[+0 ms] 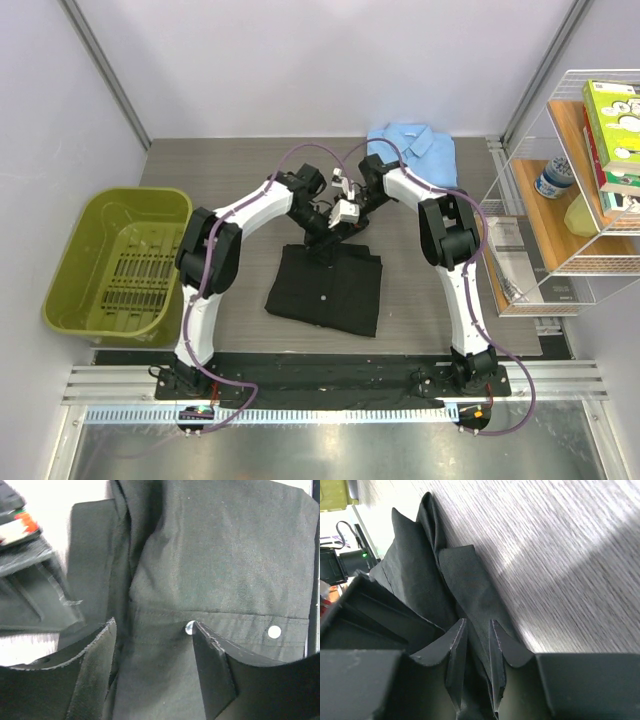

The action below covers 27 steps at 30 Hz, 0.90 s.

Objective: Fold and stack the long sleeve shirts
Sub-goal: Fold the shirt

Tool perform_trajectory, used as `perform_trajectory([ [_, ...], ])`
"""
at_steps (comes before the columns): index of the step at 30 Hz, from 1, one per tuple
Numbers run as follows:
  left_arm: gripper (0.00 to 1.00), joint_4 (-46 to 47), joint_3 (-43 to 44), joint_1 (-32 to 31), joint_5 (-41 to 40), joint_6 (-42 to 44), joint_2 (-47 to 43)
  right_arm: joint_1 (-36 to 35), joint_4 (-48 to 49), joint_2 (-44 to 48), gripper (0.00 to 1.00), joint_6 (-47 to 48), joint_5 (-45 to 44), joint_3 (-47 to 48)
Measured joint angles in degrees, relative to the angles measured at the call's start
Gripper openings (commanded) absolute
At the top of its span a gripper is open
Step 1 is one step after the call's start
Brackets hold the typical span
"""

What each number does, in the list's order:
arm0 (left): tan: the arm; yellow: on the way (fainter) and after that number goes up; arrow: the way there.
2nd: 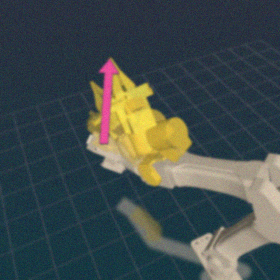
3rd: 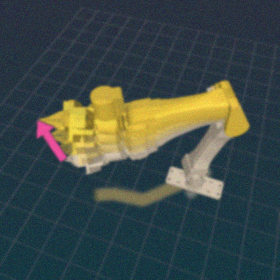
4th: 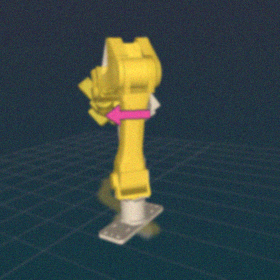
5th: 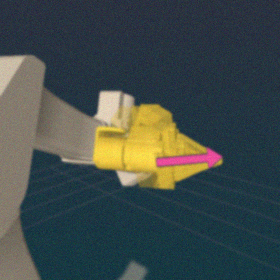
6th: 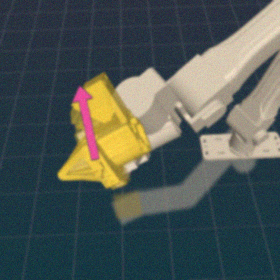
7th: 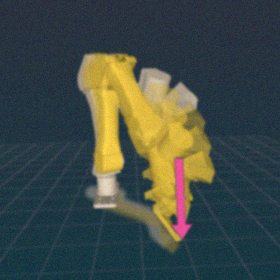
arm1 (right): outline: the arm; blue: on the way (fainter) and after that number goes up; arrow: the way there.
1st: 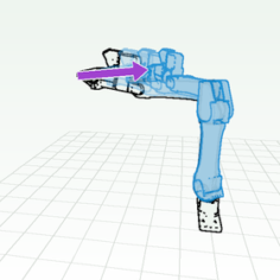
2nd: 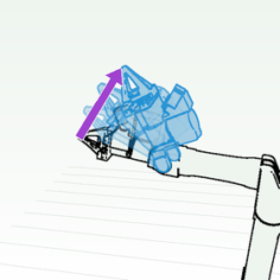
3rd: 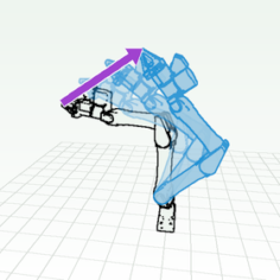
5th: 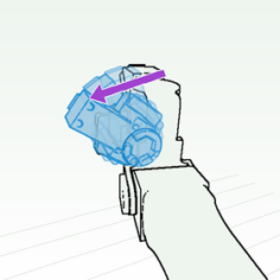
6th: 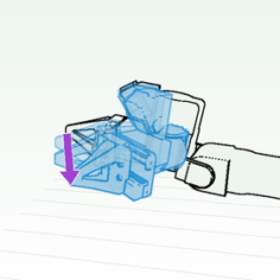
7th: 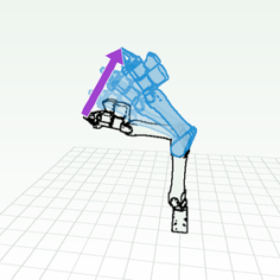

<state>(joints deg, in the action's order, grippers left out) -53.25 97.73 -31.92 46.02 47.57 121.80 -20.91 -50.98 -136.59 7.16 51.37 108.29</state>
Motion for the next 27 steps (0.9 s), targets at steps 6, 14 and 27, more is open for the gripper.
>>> perform_trajectory([
  [6, 0.24, 0.17, -0.24, -1.11, -0.31, 0.98, 0.50, -0.15, 0.07, -0.17, 0.29, 0.52, 0.00, -0.20],
  [14, 0.00, 0.33, -0.02, -1.33, -0.72, -0.96, 0.63, -0.31, -0.15, -0.61, 0.28, 2.16, 0.00, -0.31],
  [27, 0.00, 8.37, 1.09, -0.87, -5.99, -7.19, 1.31, -0.31, -1.60, -0.70, 0.32, 4.17, 0.00, -0.33],
])
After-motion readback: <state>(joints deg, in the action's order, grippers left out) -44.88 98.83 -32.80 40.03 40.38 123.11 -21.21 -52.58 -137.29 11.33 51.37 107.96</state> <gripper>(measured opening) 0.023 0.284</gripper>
